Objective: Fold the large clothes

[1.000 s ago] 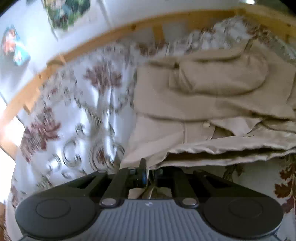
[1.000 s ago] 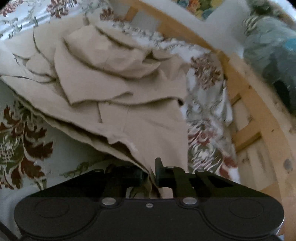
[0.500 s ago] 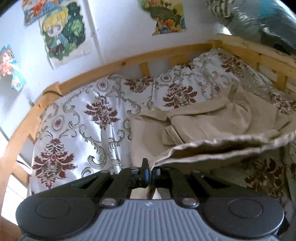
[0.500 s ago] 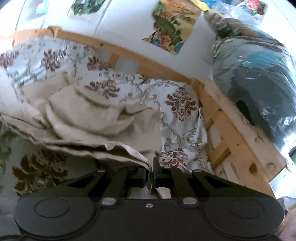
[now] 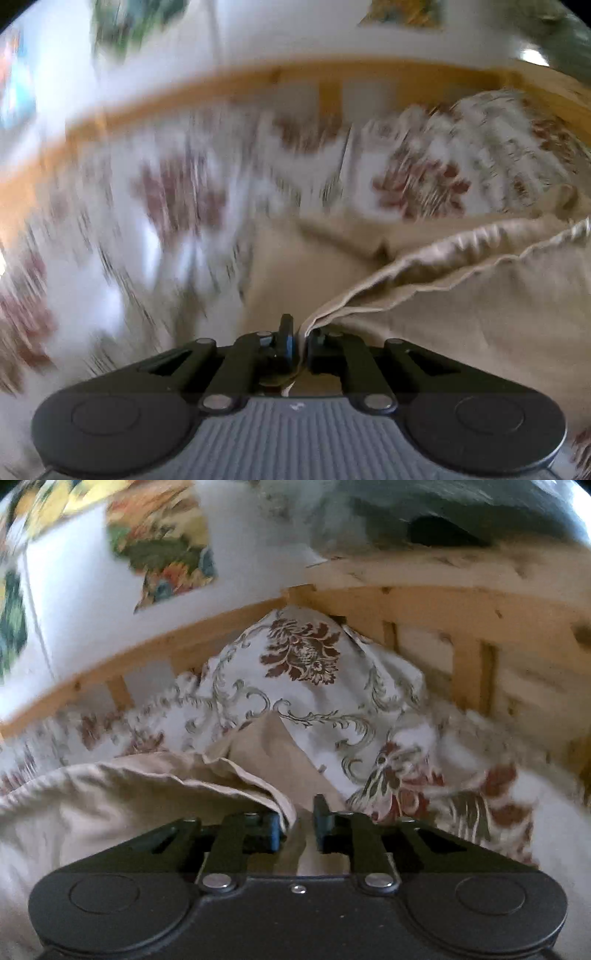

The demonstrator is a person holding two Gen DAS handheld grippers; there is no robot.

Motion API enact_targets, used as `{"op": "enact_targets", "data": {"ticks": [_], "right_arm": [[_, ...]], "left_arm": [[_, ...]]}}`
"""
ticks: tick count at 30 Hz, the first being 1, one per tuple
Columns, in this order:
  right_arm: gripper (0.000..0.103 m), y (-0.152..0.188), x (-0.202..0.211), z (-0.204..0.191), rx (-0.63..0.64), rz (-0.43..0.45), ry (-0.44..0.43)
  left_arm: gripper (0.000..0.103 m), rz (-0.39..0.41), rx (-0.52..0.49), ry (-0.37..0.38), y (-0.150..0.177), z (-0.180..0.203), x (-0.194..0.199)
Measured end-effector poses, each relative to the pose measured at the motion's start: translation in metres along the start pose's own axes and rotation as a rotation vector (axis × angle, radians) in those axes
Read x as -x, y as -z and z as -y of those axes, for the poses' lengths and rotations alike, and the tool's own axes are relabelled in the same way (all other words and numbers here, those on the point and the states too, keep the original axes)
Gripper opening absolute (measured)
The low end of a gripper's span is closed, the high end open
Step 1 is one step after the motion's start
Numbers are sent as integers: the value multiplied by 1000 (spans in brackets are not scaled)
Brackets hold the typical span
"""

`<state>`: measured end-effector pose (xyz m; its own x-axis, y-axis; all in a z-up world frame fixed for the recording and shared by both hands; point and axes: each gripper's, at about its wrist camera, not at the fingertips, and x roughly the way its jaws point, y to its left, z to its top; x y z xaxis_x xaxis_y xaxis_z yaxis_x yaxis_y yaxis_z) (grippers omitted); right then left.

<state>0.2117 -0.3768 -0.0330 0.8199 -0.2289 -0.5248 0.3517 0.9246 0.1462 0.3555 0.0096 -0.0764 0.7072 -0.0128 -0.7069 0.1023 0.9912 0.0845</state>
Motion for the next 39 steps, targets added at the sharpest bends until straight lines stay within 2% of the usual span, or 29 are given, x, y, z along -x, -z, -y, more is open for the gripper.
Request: {"op": "enact_targets", "data": {"ticks": [1,2,5,6,7,8,9,13,15,18,20,22,25,28,30,33,35,37,39], "right_arm": [[48,1,-3,1,-11,14,-11],[63,2,-8,2,-39,9,-19],[68,0,-15,8,-135,-1,-78],[78,-1,-14,9,-150,7,-88],[85,-3,-11,9,-160,19,-89],[97,-4,-8,8,-162,35,-90],[99,-5,-3,7,-152,59,-96],[101,-7,7,-3,-40,123,-75],[102,-7,9,-9,16,140,-48],[102,-7,19,-14,78,211,-4],[102,-7,29,-11,79,279,13],[102,-7,34,-7,77,321,55],[102,-11,34,8,6,316,130],[102,-12,37,30,-130,290,133],[102,-12,34,42,-183,207,94],[102,-9,24,55,-298,20,-120],[102,-9,23,51,-302,-32,-251],[102,-11,26,32,-168,-30,-266],[102,-8,27,6,40,-42,-231]], "left_arm": [[10,-33,44,26,2,-7,-10],[10,-40,64,42,3,-12,-15],[18,-24,56,39,4,-14,-18],[34,-18,56,22,4,-15,-16],[54,-13,64,-1,1,-16,-13],[64,-1,83,-12,-1,-19,-9],[79,16,107,-8,-4,-23,-4],[98,103,238,30,-15,-50,20],[101,133,284,38,-18,-64,34],[103,152,346,-1,-19,-87,52],[103,109,343,-75,-16,-96,56],[102,31,333,-190,-10,-99,50],[101,-45,339,-196,-1,-101,37],[101,-84,337,-169,3,-98,32],[101,-94,317,-149,3,-92,31],[102,-105,266,-130,2,-78,30],[102,-100,222,-127,7,-65,31],[103,-78,151,-139,11,-52,33],[103,-58,61,-164,13,-39,33]]}}
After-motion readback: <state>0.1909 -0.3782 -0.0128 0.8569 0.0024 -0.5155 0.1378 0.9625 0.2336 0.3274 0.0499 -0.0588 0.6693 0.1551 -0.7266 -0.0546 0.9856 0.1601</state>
